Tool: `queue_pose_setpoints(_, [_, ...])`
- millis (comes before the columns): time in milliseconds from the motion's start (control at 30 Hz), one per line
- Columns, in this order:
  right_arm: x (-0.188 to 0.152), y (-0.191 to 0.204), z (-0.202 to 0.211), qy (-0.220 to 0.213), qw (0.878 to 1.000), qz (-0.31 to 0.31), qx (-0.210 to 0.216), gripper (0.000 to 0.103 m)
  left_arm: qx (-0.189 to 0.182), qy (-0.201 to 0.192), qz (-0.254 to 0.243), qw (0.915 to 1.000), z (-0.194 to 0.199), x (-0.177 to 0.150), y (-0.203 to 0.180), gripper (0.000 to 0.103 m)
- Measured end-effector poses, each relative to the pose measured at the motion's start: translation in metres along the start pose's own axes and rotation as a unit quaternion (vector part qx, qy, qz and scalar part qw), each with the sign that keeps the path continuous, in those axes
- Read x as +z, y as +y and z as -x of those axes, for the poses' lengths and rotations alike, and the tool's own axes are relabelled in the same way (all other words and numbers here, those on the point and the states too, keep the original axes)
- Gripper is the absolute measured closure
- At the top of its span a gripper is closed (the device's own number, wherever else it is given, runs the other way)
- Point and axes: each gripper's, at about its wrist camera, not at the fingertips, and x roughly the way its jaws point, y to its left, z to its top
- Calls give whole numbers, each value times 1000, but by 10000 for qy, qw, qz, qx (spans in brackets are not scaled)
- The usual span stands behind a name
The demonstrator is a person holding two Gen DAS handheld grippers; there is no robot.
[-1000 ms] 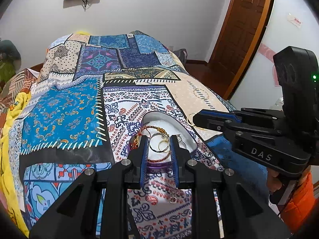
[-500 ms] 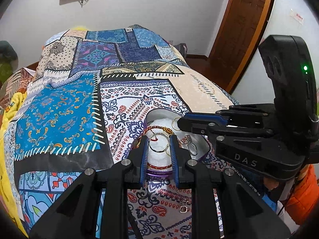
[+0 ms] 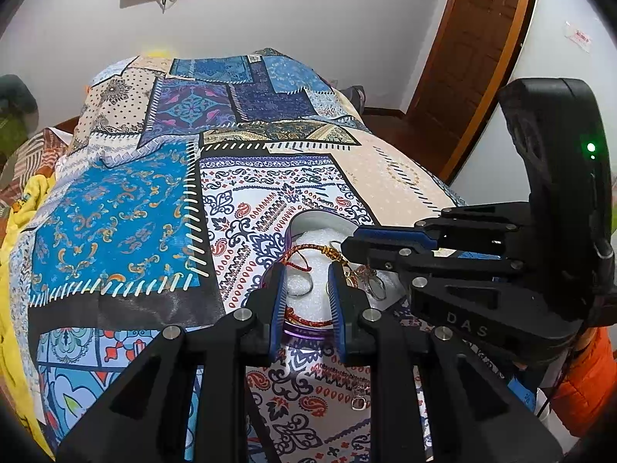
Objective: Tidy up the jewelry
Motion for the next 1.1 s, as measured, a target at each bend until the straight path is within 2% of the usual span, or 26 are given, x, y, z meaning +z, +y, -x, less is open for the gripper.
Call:
queue_pose_setpoints(167, [0, -1, 3, -20, 10000, -74, -36, 85, 2, -57, 11, 10000, 9, 1, -2, 83])
queue_pose_setpoints(467, [-3, 6, 28, -254, 9996, -82, -73, 84, 161, -211, -22, 9996, 36, 3, -6, 83])
queue_pose_setpoints(567, [-6, 8, 38, -306, 9994, -104, -159, 83, 222, -211, 17, 9995, 44, 1, -7, 77])
queue_pose_setpoints(633, [-7, 10, 44, -328, 9991, -118, -221, 79, 239, -208, 39, 9995, 49, -1, -7, 77])
queue_pose_setpoints(733, [-11, 12, 54, -409, 9987, -152, -256, 69, 297, -176, 76, 9994, 54, -7, -6, 76])
queue_pose_setpoints(800, [-15, 14, 61, -461, 9984, -190, -253, 62, 324, -106, 119, 9993, 56, -12, -5, 74])
queue_pose_setpoints(967, [-25, 19, 67, -452, 9982, -247, -307, 62, 291, 246, 203, 9991, 46, -28, -4, 74])
queue_pose_setpoints(1100, [-37, 20, 65, -361, 9984, -327, -272, 62, 91, 568, 249, 9980, 34, -43, -7, 74])
